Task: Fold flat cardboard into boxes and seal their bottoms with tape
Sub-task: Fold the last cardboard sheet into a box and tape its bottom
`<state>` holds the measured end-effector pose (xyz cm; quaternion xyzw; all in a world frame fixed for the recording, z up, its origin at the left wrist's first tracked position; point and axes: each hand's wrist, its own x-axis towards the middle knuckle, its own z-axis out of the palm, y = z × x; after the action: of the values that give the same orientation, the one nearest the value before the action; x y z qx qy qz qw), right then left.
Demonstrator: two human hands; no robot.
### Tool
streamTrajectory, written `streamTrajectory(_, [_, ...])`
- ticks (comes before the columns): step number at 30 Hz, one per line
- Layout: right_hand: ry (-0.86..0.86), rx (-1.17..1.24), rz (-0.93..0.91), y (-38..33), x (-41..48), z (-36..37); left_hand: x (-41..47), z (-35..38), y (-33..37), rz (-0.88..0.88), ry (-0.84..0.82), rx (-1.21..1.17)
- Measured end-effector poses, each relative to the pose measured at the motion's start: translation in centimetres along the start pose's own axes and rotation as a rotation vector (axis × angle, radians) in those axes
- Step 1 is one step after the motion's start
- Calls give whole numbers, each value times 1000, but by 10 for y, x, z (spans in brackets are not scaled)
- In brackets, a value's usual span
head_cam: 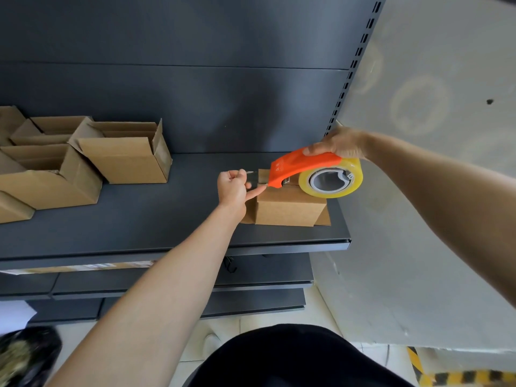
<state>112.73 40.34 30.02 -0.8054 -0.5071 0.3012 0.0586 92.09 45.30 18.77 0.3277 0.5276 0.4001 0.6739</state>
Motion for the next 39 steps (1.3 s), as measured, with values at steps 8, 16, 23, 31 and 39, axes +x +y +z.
streamTrajectory(8, [-12, -52, -2, -7, 8, 1, 11, -10, 8, 146, 59, 195])
streamTrajectory(16, [-17, -123, -18, -25, 20, 8, 25, -26, 6, 115, 94, 203])
streamTrajectory(23, [-12, -132, -3, -34, 26, 11, 34, -29, 0, -56, 74, 1])
streamTrajectory(31, [-23, -180, -4, -39, 30, 12, 39, -33, -2, -114, 54, 49])
streamTrajectory(39, [10, -128, -18, -38, 27, 15, 46, -31, -8, -138, 26, 226])
